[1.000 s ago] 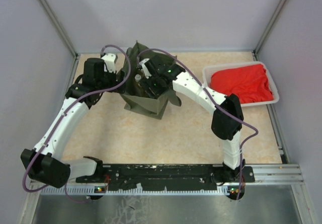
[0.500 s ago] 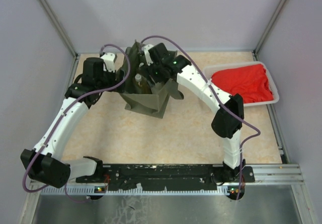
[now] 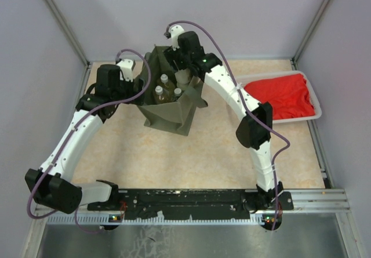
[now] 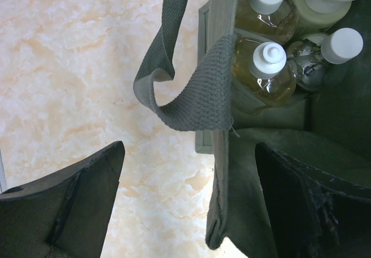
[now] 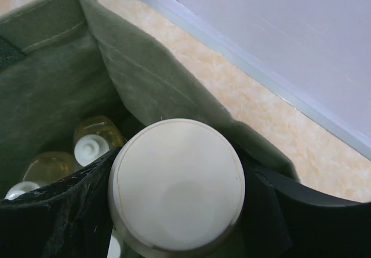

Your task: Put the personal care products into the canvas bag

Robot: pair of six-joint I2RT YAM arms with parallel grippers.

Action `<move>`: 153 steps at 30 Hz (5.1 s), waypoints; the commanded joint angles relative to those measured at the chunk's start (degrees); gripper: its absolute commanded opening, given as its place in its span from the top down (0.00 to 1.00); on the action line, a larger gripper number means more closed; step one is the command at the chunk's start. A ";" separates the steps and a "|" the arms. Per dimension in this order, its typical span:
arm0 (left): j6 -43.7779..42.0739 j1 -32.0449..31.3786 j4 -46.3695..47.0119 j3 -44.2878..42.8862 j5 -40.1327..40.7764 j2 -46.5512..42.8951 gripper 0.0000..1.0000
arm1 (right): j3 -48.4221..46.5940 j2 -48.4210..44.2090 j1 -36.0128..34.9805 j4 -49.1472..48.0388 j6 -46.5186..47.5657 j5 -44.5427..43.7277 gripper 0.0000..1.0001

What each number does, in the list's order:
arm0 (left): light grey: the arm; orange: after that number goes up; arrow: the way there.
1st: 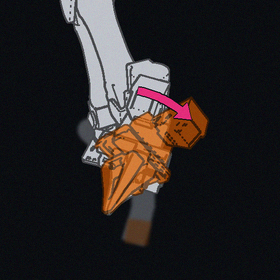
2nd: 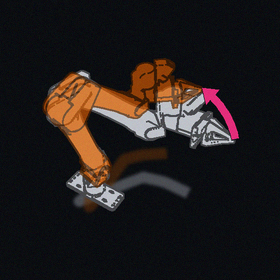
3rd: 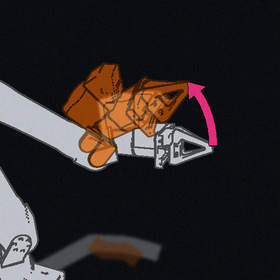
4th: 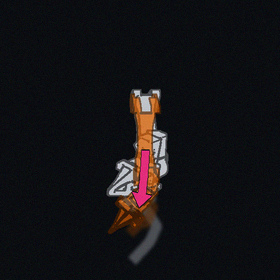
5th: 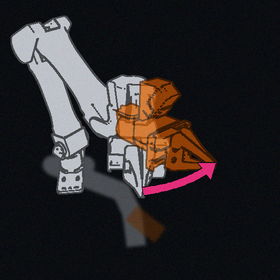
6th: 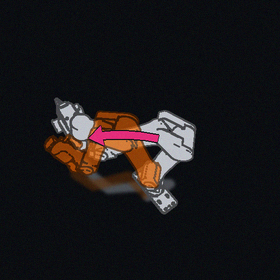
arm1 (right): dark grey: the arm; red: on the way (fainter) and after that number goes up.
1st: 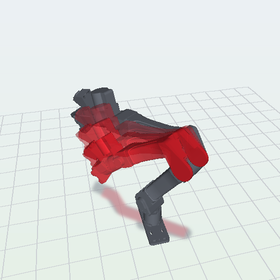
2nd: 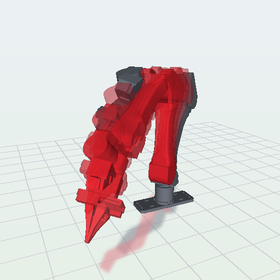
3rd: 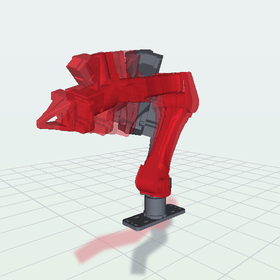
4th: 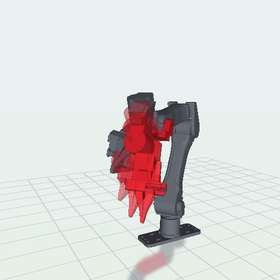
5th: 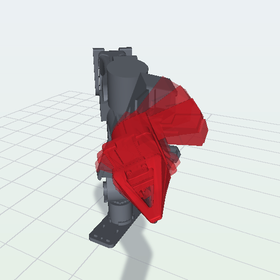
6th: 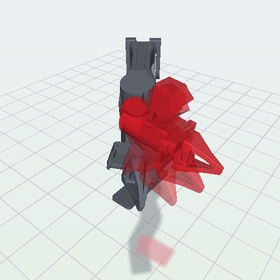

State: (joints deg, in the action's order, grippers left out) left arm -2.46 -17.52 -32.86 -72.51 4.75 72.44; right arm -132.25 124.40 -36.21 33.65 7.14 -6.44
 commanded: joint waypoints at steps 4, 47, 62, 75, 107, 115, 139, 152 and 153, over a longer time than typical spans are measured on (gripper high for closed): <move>-0.79 0.20 0.41 -1.93 0.63 0.91 0.00 | 5.33 0.33 0.08 -12.53 3.37 -1.59 1.00; -0.26 0.21 1.57 -1.24 -0.76 0.72 0.00 | 21.99 -12.42 -7.72 -39.49 -11.55 22.70 1.00; -0.27 0.21 1.49 -1.16 -0.48 0.68 0.00 | 33.03 -9.51 -7.64 -47.18 -8.99 17.56 1.00; 0.00 0.20 1.67 -1.10 -0.71 0.94 0.00 | 39.22 -9.81 -7.75 -41.54 -1.02 10.96 1.00; 0.37 0.21 -0.14 -4.61 -2.78 1.61 0.00 | 24.35 -18.29 -7.74 -18.44 -1.04 6.17 0.01; -0.50 0.20 -2.20 -15.55 -6.27 3.04 0.00 | 25.40 -33.36 -7.75 -20.35 -4.56 3.51 0.01; 6.38 0.21 -6.35 5.51 -6.47 -25.11 0.00 | 76.10 -72.27 0.17 -5.16 -17.24 -28.16 0.01; 9.12 0.23 -4.84 13.25 -7.24 -20.08 0.00 | 77.79 -72.29 0.17 -4.03 -19.50 -25.97 0.01; 9.49 0.21 -4.88 13.19 -5.86 -19.83 0.00 | 77.88 -72.30 0.17 -3.83 -19.33 -26.33 0.01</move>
State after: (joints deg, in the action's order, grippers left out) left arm 5.43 -17.47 -38.63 -58.98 -2.35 51.75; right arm -53.98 52.88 -36.21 30.15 -11.62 -31.27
